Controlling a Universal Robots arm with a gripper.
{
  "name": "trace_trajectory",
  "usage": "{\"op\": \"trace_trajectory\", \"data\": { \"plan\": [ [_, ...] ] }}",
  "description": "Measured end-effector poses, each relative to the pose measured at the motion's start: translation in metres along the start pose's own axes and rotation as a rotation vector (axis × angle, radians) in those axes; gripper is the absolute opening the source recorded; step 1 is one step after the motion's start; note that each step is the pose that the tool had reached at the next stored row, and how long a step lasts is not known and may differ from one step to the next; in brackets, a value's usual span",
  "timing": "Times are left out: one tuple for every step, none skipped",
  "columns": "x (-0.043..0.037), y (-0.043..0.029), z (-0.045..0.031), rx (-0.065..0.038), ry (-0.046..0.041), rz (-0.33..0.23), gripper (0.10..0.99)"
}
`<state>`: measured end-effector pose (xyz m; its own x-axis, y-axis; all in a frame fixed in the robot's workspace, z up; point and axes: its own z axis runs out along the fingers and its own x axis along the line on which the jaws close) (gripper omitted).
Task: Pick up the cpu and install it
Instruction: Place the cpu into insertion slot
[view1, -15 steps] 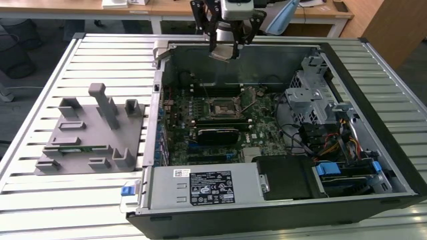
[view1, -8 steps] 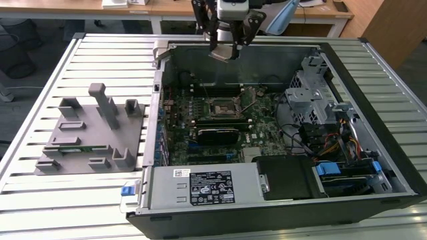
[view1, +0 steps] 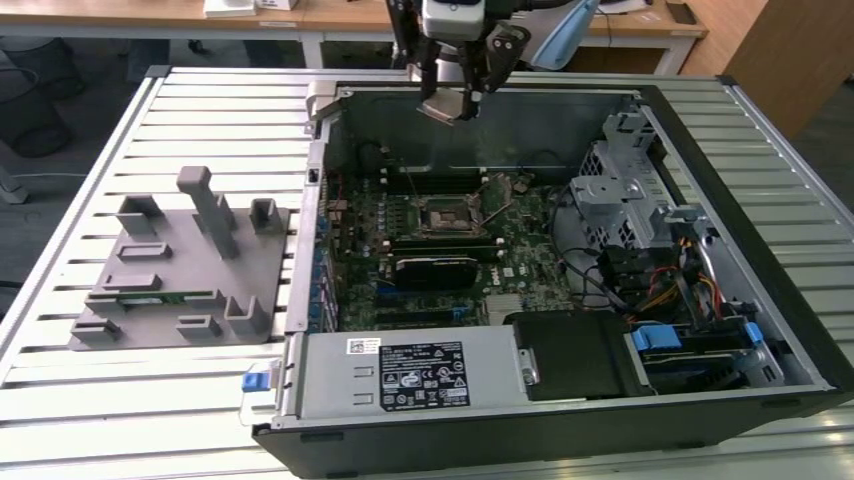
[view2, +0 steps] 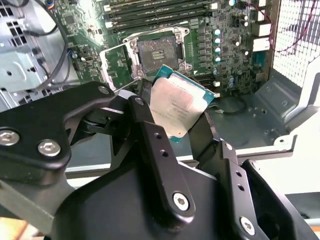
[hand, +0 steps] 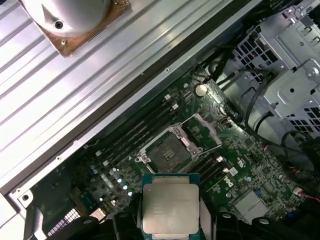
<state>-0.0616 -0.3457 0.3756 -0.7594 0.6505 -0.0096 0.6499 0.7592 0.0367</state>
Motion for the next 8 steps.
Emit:
{"op": "trace_trajectory", "data": {
  "plan": [
    [0.0001,0.0001,0.0000,0.000,-0.0005,0.013,0.541],
    [0.0001,0.0002,0.0001,0.000,-0.0010,0.025,0.541],
    [0.0002,0.0002,0.0001,0.000,-0.0014,0.037,0.541],
    [0.0003,0.0003,0.0002,0.001,-0.0019,0.050,0.541],
    [0.0004,0.0004,0.0003,0.001,-0.0024,0.062,0.541],
    [0.0004,0.0005,0.0003,0.001,-0.0028,0.075,0.541],
    [0.0005,0.0006,0.0004,0.001,-0.0033,0.087,0.541],
    [0.0006,0.0007,0.0004,0.001,-0.0038,0.100,0.541]
  ]
}}
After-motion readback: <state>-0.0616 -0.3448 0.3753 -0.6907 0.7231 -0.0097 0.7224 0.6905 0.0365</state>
